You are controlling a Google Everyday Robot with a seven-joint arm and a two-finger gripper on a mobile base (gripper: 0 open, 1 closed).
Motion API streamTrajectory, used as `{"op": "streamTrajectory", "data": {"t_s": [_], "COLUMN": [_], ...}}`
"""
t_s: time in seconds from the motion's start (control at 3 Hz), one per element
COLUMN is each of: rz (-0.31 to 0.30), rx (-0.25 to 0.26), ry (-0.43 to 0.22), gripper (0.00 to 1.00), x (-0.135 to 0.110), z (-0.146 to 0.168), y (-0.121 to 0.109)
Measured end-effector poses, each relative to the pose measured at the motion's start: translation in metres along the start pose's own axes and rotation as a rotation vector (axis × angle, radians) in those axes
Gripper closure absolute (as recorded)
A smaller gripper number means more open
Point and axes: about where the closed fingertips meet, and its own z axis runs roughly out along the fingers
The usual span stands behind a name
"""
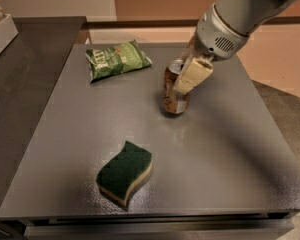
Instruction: Move orange can near green jalapeno chip bag
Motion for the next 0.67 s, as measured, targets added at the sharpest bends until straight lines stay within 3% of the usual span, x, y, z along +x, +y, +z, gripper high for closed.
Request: {"op": "streamTrajectory", "data": {"t_s": [0.67], "rz": [0.026], "rx": [0.041], "ry": [0.010], "gripper": [1.00], "x": [-0.026], "z": [0.010], "y": [-0.051]}}
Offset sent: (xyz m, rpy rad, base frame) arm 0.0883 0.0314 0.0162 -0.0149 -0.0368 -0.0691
